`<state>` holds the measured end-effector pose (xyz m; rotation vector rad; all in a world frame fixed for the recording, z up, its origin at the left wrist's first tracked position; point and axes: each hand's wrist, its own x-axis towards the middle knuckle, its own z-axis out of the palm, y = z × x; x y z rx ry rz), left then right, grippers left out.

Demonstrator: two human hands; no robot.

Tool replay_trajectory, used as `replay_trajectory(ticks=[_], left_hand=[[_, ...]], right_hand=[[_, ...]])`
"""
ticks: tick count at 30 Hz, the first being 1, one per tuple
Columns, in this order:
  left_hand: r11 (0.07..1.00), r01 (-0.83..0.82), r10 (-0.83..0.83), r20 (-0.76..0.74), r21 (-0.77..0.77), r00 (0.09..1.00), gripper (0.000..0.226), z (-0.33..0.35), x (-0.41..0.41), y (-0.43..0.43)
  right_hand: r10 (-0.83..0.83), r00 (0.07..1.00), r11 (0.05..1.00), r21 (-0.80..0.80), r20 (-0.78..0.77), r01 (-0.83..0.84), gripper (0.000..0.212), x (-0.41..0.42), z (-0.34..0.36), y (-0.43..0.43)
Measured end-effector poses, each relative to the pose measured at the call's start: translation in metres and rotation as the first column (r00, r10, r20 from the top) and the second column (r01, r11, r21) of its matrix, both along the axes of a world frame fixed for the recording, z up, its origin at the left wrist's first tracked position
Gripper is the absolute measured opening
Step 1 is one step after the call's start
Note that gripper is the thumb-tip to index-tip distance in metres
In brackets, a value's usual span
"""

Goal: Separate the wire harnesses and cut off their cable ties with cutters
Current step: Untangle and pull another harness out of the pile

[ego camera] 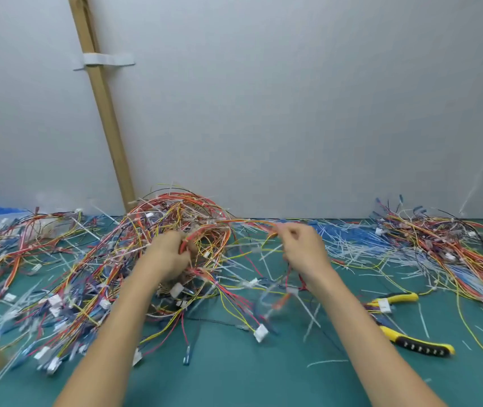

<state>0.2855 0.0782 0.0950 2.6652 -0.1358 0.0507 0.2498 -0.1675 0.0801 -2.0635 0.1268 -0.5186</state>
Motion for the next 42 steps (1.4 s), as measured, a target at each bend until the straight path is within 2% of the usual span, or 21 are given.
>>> replay_trajectory(ticks=[3,5,7,10,11,13,16,19,22,24,26,28,29,30,31,33,34,36,37,39,42], left_hand=[[0.978,-0.074,0.123,0.255,-0.195,0.959,0.014,0.022,-0.002,0.011],[0.923,-0.106,0.252,0.372,-0.37,0.893,0.014,0.034,-0.004,0.015],[0.863,-0.113,0.335,0.392,-0.492,0.857,0.016,0.033,-0.005,0.022],[0.875,-0.174,0.346,0.333,-0.451,0.877,0.019,0.016,-0.009,0.026],[0.87,-0.19,0.363,0.331,-0.456,0.871,0.019,0.014,-0.008,0.025],[0.827,-0.181,0.44,0.413,-0.532,0.798,0.019,0.016,-0.005,0.024],[0.734,-0.139,0.543,0.45,-0.665,0.709,0.017,0.021,0.001,0.03],[0.787,-0.293,0.552,0.407,-0.543,0.728,0.023,0.01,-0.001,0.031],[0.908,-0.325,0.374,0.16,-0.266,0.914,0.027,0.014,-0.007,0.027],[0.968,-0.216,0.216,-0.016,-0.127,0.976,0.028,0.034,-0.014,0.026],[0.988,-0.137,0.134,-0.04,-0.068,0.99,0.036,0.055,-0.027,0.021],[0.989,-0.133,0.12,0.18,0.064,0.976,0.045,0.068,-0.038,0.012],[0.99,-0.115,0.085,0.314,0.08,0.946,0.04,0.074,-0.044,0.006],[0.998,-0.045,0.02,0.397,0.053,0.918,0.031,0.078,-0.05,-0.001],[0.997,0.074,-0.071,0.404,0.008,0.912,0.021,0.079,-0.055,-0.008],[0.937,0.347,-0.327,0.244,-0.041,0.913,0.013,0.072,-0.065,-0.027],[0.897,0.442,-0.437,0.132,-0.016,0.89,0.015,0.062,-0.067,-0.038],[0.836,0.536,-0.536,-0.035,0.118,0.844,0.03,0.039,-0.066,-0.056],[0.811,0.548,-0.55,-0.057,0.205,0.833,0.035,0.028,-0.064,-0.063],[0.781,0.555,-0.572,-0.029,0.287,0.82,0.03,0.014,-0.058,-0.071],[0.802,0.539,-0.57,0.061,0.257,0.819,0.025,0.011,-0.053,-0.073]], right_hand=[[-0.059,0.991,0.969,0.245,0.122,0.028,0.032,-0.004,0.019,-0.012],[-0.14,0.956,0.959,0.277,0.256,0.067,0.034,-0.005,0.03,-0.021],[-0.238,0.928,0.962,0.2,0.288,0.184,0.038,-0.007,0.03,-0.031],[-0.225,0.97,0.96,0.192,0.087,0.206,0.039,-0.012,0.015,-0.045],[-0.209,0.977,0.957,0.217,0.054,0.192,0.037,-0.014,0.016,-0.049],[-0.224,0.97,0.94,0.285,0.099,0.188,0.033,-0.015,0.028,-0.056],[-0.312,0.938,0.827,0.53,0.152,0.189,0.03,-0.017,0.051,-0.065],[-0.254,0.957,0.598,0.8,0.14,0.042,0.025,-0.027,0.055,-0.065],[-0.249,0.947,0.548,0.836,0.205,-0.037,0.027,-0.037,0.07,-0.07],[-0.245,0.922,0.591,0.8,0.299,-0.102,0.026,-0.043,0.088,-0.078],[-0.225,0.907,0.685,0.72,0.356,-0.113,0.027,-0.049,0.098,-0.087],[-0.195,0.928,0.81,0.585,0.319,-0.031,0.029,-0.053,0.097,-0.094],[-0.174,0.951,0.864,0.504,0.257,0.022,0.03,-0.055,0.094,-0.096],[-0.154,0.971,0.903,0.425,0.182,0.063,0.03,-0.057,0.092,-0.097],[-0.147,0.983,0.93,0.353,0.112,0.098,0.031,-0.058,0.09,-0.097],[-0.179,0.983,0.957,0.24,0.04,0.164,0.033,-0.06,0.089,-0.101],[-0.193,0.981,0.961,0.207,0.033,0.182,0.034,-0.06,0.089,-0.103],[-0.194,0.981,0.969,0.159,0.025,0.188,0.033,-0.063,0.091,-0.107],[-0.202,0.979,0.972,0.122,0.019,0.198,0.033,-0.065,0.091,-0.109],[-0.229,0.973,0.972,0.056,0.021,0.228,0.032,-0.068,0.089,-0.113],[-0.293,0.956,0.952,-0.099,-0.029,0.289,0.032,-0.071,0.084,-0.118]])
